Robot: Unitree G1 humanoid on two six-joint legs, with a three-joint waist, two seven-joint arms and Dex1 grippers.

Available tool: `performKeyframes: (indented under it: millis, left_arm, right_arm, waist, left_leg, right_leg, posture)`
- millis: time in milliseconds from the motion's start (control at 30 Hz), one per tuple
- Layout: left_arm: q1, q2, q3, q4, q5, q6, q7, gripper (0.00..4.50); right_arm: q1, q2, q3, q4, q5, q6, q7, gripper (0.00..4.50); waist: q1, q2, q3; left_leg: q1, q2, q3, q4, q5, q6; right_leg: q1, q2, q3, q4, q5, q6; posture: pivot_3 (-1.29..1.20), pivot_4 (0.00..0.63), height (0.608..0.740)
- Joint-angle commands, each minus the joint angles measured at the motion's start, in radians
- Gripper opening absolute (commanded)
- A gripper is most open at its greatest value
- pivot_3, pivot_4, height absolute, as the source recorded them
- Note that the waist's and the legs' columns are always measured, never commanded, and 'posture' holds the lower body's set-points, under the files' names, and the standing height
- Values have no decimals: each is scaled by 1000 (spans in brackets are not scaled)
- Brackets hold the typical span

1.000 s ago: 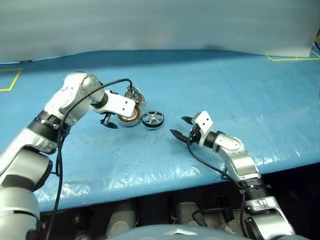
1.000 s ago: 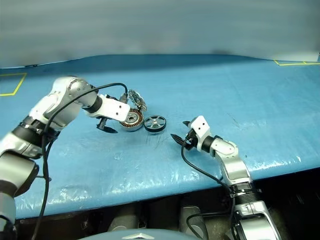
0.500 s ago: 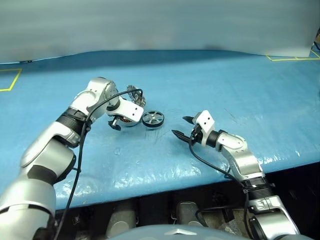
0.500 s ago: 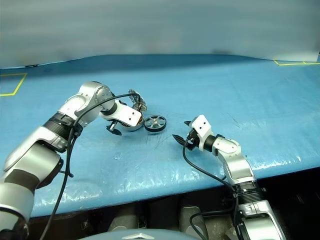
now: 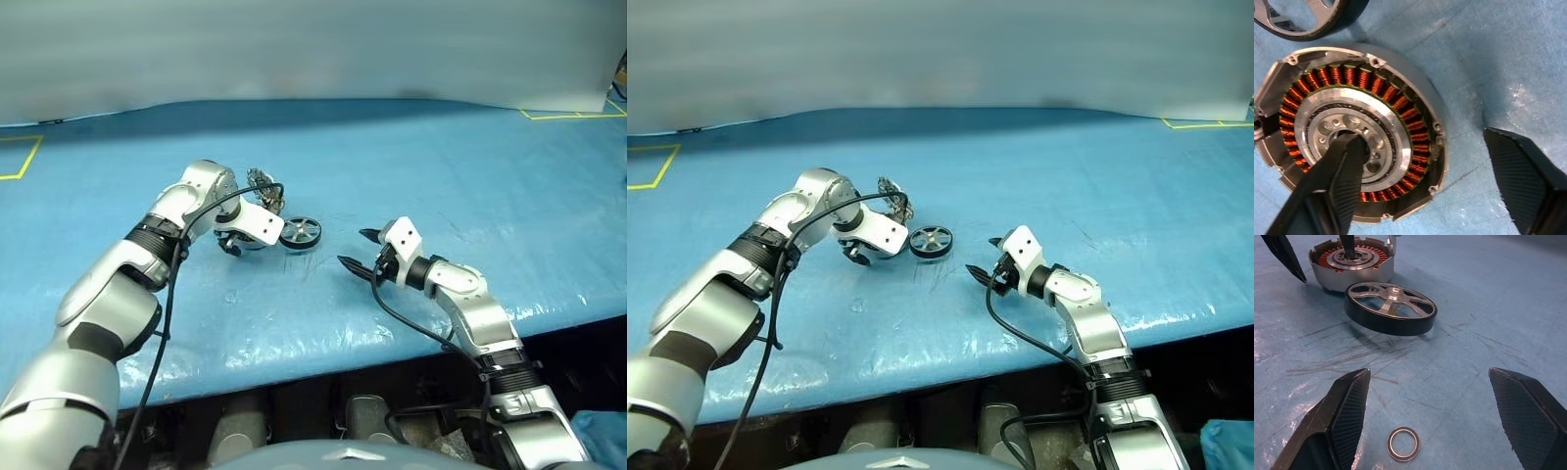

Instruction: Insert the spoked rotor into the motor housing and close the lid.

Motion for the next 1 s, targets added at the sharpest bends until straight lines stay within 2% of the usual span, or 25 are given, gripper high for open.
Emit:
performKeyframes:
  millis: [33,67,167,333,433,533,633,767,1000]
  left_arm:
    - [29,-20,-19,45,21,0,0,2676]
    - [33,-20,-20,45,22,-1,-16,2676]
    - [47,-20,-12,31,22,-2,-19,2180]
    - [92,-24,44,-26,-18,55,-33,2145]
    - [177,-35,116,-165,-105,215,-117,2145]
    - [255,-11,146,-312,-123,292,-137,2145]
    - [340,10,171,-483,-152,474,-194,2145]
    - [422,46,148,-689,-115,696,-220,2145]
    - [439,88,93,-883,-146,909,-243,2145]
  right_arm:
    - [-2,-2,-8,-46,0,-6,-8,4073]
    - [-2,-1,-9,-47,0,-7,-10,4073]
    - [-1,2,-14,-49,1,-11,-18,4073]
    - [7,9,-13,-47,1,-24,-35,4073]
    - [22,29,-15,-46,3,-42,-52,4073]
    - [36,54,-13,-41,-1,-63,-75,4073]
    - [57,79,-5,-41,-7,-85,-96,4073]
    - [90,106,2,-39,-17,-113,-117,4073]
    - [108,120,-5,-38,-23,-140,-141,4073]
  waist:
    - [0,1,-1]
    - [0,1,-1]
    - [-1,1,-2]
    - [0,3,-3]
    - [-2,4,-5]
    - [-1,7,-7]
    - [1,7,-8]
    - [0,7,-8]
    - [-1,7,-8]
  left_leg:
    - [0,0,0,0,0,0]
    - [1,0,0,0,0,0]
    - [2,0,0,0,0,0]
    - [4,0,1,1,0,0]
    - [5,0,2,2,0,0]
    - [5,1,2,2,0,0]
    - [5,0,1,3,0,0]
    - [6,1,0,4,-1,1]
    - [7,1,-1,5,0,0]
  right_leg:
    - [0,0,0,0,0,0]
    - [1,0,0,0,0,0]
    - [2,0,1,1,0,0]
    - [1,-1,2,6,-1,-1]
    - [0,-1,3,10,-2,-1]
    - [0,-2,4,11,-3,-1]
    - [1,-3,3,12,-3,-1]
    - [2,-4,3,12,-3,0]
    - [3,-3,4,13,-3,0]
  posture:
    - [0,150,740]
    - [0,150,740]
    - [0,150,740]
    - [0,150,740]
    - [0,150,740]
    - [0,150,740]
    - [0,150,740]
    - [0,150,740]
    - [0,150,740]
